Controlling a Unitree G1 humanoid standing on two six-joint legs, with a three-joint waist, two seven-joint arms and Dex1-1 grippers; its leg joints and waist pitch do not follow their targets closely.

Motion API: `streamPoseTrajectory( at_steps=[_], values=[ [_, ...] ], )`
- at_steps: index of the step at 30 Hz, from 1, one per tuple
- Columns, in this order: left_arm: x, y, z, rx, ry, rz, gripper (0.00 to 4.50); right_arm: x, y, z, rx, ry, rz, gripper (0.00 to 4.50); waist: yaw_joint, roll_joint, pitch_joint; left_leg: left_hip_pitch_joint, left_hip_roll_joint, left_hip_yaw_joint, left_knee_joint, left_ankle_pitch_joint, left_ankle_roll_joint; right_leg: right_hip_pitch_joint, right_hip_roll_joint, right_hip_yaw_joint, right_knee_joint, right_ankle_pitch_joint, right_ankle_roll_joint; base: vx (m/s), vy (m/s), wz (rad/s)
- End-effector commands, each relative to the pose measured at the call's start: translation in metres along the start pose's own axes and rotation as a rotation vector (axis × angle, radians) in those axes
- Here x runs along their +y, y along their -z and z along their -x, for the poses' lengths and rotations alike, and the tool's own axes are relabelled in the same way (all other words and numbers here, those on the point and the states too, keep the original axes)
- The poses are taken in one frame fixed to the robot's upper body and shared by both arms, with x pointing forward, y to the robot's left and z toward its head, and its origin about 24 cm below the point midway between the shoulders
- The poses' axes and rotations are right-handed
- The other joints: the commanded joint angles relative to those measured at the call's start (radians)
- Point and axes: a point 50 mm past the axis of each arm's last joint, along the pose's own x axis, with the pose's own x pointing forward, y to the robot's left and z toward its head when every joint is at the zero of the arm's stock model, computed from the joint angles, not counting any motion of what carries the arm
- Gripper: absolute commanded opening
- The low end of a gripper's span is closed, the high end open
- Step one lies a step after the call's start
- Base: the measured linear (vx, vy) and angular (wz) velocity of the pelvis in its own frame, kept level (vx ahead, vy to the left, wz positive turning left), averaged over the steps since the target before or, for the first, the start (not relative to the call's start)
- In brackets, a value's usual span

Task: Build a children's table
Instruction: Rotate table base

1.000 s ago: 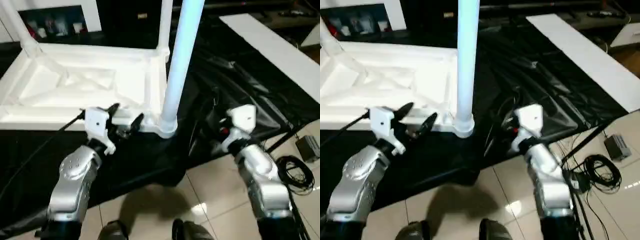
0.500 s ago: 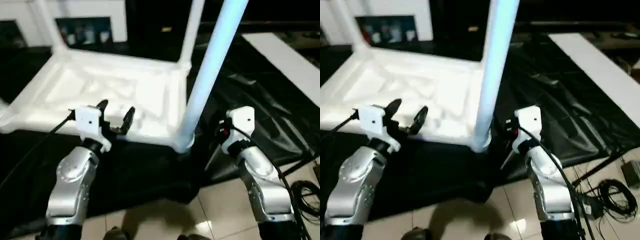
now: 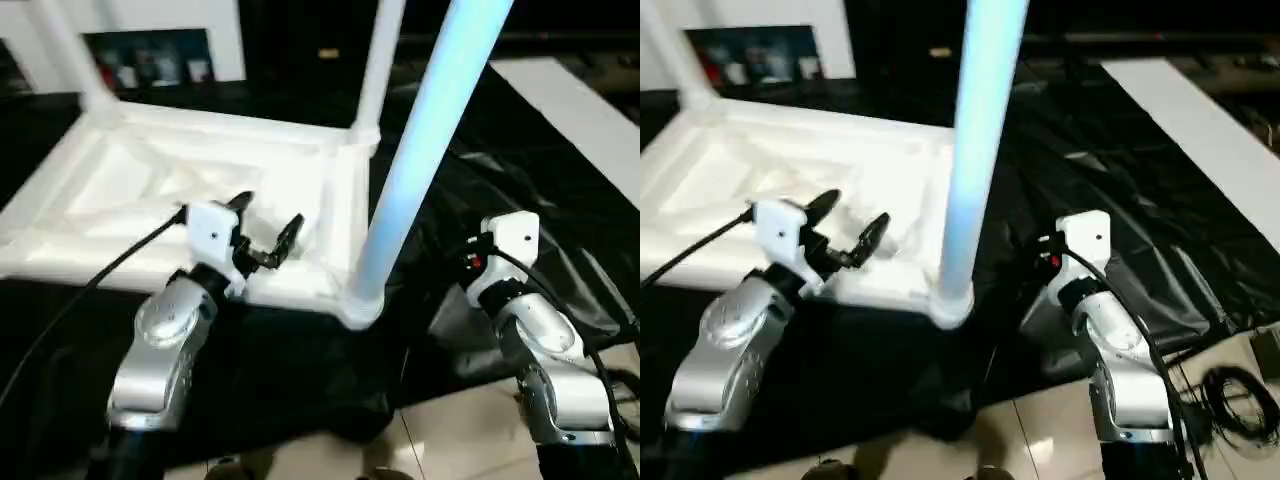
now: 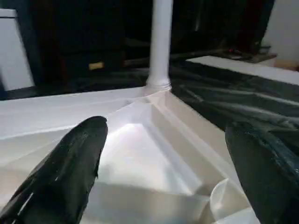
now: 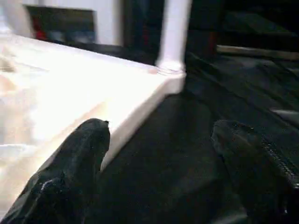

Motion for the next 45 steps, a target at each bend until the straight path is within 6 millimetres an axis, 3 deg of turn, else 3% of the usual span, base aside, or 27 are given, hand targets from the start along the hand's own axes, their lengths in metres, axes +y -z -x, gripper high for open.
streamPoseTrajectory(
  at_steps=[1,5,11,12,13,15,16,17,18,20,23,25,27,28,29,30,31,32,33,34,35,37,38,39,40,43,45],
  values=[
    [0.003,-0.001,-0.003,0.010,0.019,-0.005,4.46,-0.002,-0.003,0.001,0.004,-0.020,-0.002,3.95,-0.001,0.019,-0.050,0.036,0.007,0.021,-0.077,-0.119,-0.025,0.046,-0.032,0.007,-0.071,0.207,-0.179,-0.146,-0.004,0.00],
    [0.000,-0.001,-0.003,0.023,0.068,0.016,4.46,0.000,-0.002,0.000,0.018,-0.024,0.013,3.95,-0.004,0.017,-0.038,0.033,0.008,0.029,-0.093,-0.267,-0.034,0.028,-0.040,0.016,-0.103,-0.179,-0.198,-0.131,0.005,-0.03],
    [-0.003,-0.005,-0.002,-0.029,0.039,0.129,4.46,0.002,0.008,0.001,0.065,0.020,0.038,3.95,-0.007,0.018,-0.044,0.018,0.005,0.028,-0.096,-0.244,-0.035,0.019,-0.037,0.014,-0.108,-0.177,-0.184,-0.055,0.005,-0.04],
    [-0.003,-0.005,-0.002,-0.032,0.029,0.138,4.46,0.002,0.008,0.000,0.065,0.023,0.035,3.95,0.007,0.006,-0.038,-0.034,-0.019,-0.003,-0.115,-0.260,0.025,0.065,-0.055,-0.032,-0.108,-0.222,-0.169,0.000,0.000,0.00],
    [-0.003,-0.004,-0.003,-0.034,0.019,0.149,4.46,0.001,0.007,0.000,0.064,0.026,0.037,3.95,0.002,0.033,-0.043,-0.021,-0.027,-0.012,-0.112,-0.312,0.079,0.066,-0.067,-0.058,-0.134,-0.352,-0.144,-0.025,0.007,0.25],
    [-0.006,-0.001,-0.004,-0.015,0.016,0.135,4.46,-0.002,0.006,-0.002,0.058,0.050,0.033,3.95,-0.010,0.028,-0.033,-0.035,-0.036,-0.018,-0.094,-0.346,0.134,0.099,-0.095,-0.093,-0.170,-0.557,-0.147,0.023,0.012,0.52],
    [-0.008,0.000,-0.004,-0.011,0.021,0.134,4.46,-0.004,0.004,-0.002,0.051,0.062,0.029,3.95,-0.017,0.033,-0.027,-0.012,-0.032,-0.007,-0.078,-0.370,0.137,0.104,-0.101,-0.111,-0.200,-0.679,-0.155,0.049,0.001,0.51],
    [-0.009,0.000,-0.004,-0.009,0.024,0.136,4.46,-0.005,0.004,-0.002,0.046,0.069,0.027,3.95,-0.015,0.032,-0.023,-0.020,-0.034,-0.002,-0.076,-0.359,0.146,0.128,-0.094,-0.127,-0.214,-0.703,-0.167,0.064,0.019,0.47],
    [-0.010,0.000,-0.004,-0.008,0.027,0.138,4.46,-0.007,0.003,-0.002,0.036,0.085,0.013,3.95,-0.029,0.048,-0.027,0.057,-0.012,0.010,-0.082,-0.393,0.105,0.084,-0.063,-0.110,-0.212,-0.671,-0.179,0.064,0.019,0.47],
    [-0.011,0.001,-0.003,0.001,0.026,0.143,4.46,-0.014,0.003,-0.001,0.036,0.139,-0.008,3.95,-0.042,0.042,-0.011,0.106,0.021,-0.009,-0.127,-0.588,0.056,0.068,-0.025,-0.109,-0.169,-0.453,-0.220,0.078,-0.007,0.18],
    [-0.011,0.002,-0.002,0.000,0.018,0.156,4.46,-0.020,0.002,0.000,0.035,0.174,0.013,3.95,-0.051,0.042,-0.021,0.115,0.024,-0.012,-0.140,-0.533,0.101,0.088,-0.025,-0.084,-0.144,-0.281,-0.245,0.159,0.012,0.02],
    [-0.013,0.004,-0.001,0.013,0.026,0.167,4.46,-0.028,0.001,0.001,0.032,0.228,0.008,3.95,-0.029,0.028,-0.059,0.039,-0.043,0.033,-0.092,-0.123,0.239,0.192,-0.025,-0.047,-0.158,0.023,-0.190,0.203,0.039,0.04],
    [-0.015,0.004,0.000,0.008,0.036,0.178,4.46,-0.030,0.000,0.001,0.032,0.235,0.013,3.95,-0.027,0.035,-0.079,0.037,-0.059,0.017,-0.060,0.183,0.367,0.194,0.021,-0.057,-0.110,0.287,-0.120,0.200,0.050,0.14],
    [-0.016,0.004,0.000,0.015,0.039,0.172,4.46,-0.031,0.000,0.002,0.032,0.237,0.014,3.95,-0.072,0.058,-0.105,0.189,0.001,-0.079,-0.026,0.587,0.555,0.042,0.051,-0.091,0.008,0.350,-0.065,0.211,-0.043,0.00],
    [-0.016,0.005,0.001,0.018,0.039,0.167,4.46,-0.032,0.000,0.002,0.033,0.237,0.013,3.95,-0.130,0.047,-0.123,0.334,0.138,-0.240,-0.013,1.223,0.767,-0.142,-0.031,-0.064,0.077,0.002,0.060,0.119,-0.168,-0.53],
    [-0.016,0.006,0.001,0.022,0.038,0.162,4.46,-0.032,0.000,0.002,0.034,0.235,0.013,3.95,-0.137,0.040,-0.115,0.324,0.152,-0.275,-0.002,1.467,0.783,-0.168,-0.082,-0.029,0.080,-0.008,0.097,0.119,-0.168,-0.53],
    [-0.016,0.007,0.000,0.025,0.037,0.163,4.46,-0.032,0.000,0.002,0.035,0.227,0.011,3.95,-0.151,0.030,-0.106,0.289,0.125,-0.280,0.018,1.563,0.714,-0.188,-0.124,0.015,0.077,0.089,0.117,-0.073,-0.199,-0.80],
    [-0.016,0.007,0.000,0.026,0.037,0.163,4.46,-0.032,0.000,0.002,0.035,0.221,0.010,3.95,-0.079,-0.073,-0.080,-0.026,-0.155,-0.116,0.068,0.731,0.329,0.020,-0.093,0.084,-0.048,0.794,0.177,-0.143,-0.086,-0.08],
    [-0.016,0.007,0.000,0.027,0.033,0.162,4.46,-0.031,0.000,0.003,0.035,0.208,0.006,3.95,-0.071,-0.091,-0.088,-0.044,-0.170,-0.067,0.069,0.359,0.266,0.063,-0.082,0.092,-0.065,1.001,0.231,-0.143,-0.086,-0.08],
    [-0.015,0.007,0.000,0.026,0.028,0.160,4.46,-0.029,0.000,0.003,0.035,0.195,0.002,3.95,-0.078,-0.078,-0.094,-0.038,-0.164,-0.027,0.043,0.167,0.149,0.076,-0.079,0.009,-0.021,1.405,0.201,0.000,0.000,0.00],
    [-0.015,0.007,0.000,0.027,0.024,0.160,4.46,-0.026,0.001,0.003,0.039,0.177,0.004,3.95,-0.084,-0.066,-0.096,-0.022,-0.165,-0.013,0.006,0.208,0.097,0.071,-0.046,-0.043,-0.019,1.447,0.219,-0.034,-0.028,-0.47],
    [-0.015,0.007,0.000,0.027,0.023,0.159,4.46,-0.025,0.001,0.003,0.040,0.173,0.005,3.95,-0.092,-0.030,-0.087,-0.021,-0.144,-0.014,-0.025,0.214,0.077,0.075,-0.050,-0.061,-0.039,1.240,0.241,-0.070,-0.016,-0.43],
    [-0.015,0.006,-0.001,0.028,0.022,0.158,4.46,-0.023,0.001,0.003,0.042,0.171,0.009,3.95,-0.091,0.013,-0.066,-0.014,-0.065,-0.037,-0.051,0.109,0.086,0.064,-0.080,-0.047,-0.077,0.809,0.178,-0.076,-0.035,-0.14],
    [-0.015,0.006,-0.001,0.028,0.022,0.158,4.46,-0.023,0.001,0.003,0.042,0.171,0.009,3.95,-0.091,0.016,-0.058,-0.009,-0.039,-0.044,-0.061,0.068,0.091,0.062,-0.078,-0.047,-0.082,0.674,0.131,-0.076,-0.035,-0.14],
    [-0.015,0.006,-0.001,0.026,0.021,0.161,4.46,-0.023,0.002,0.003,0.044,0.166,0.001,3.95,-0.086,0.014,-0.047,0.017,-0.007,-0.045,-0.073,-0.020,0.090,0.047,-0.063,-0.044,-0.103,0.394,0.004,0.000,0.000,0.00],
    [-0.014,0.006,0.000,0.027,0.016,0.162,4.46,-0.022,0.002,0.002,0.047,0.159,0.002,3.95,-0.074,0.009,-0.036,0.028,0.013,-0.008,-0.084,-0.111,0.110,0.035,-0.066,-0.028,-0.123,-0.001,-0.266,-0.023,0.009,0.03],
    [-0.011,0.006,0.002,0.035,0.001,0.149,4.46,-0.022,0.002,0.002,0.048,0.146,0.000,3.95,-0.064,0.010,-0.030,0.036,0.021,0.013,-0.090,-0.163,0.112,0.019,-0.065,-0.025,-0.131,-0.100,-0.298,-0.079,0.023,0.08]
  ],
)
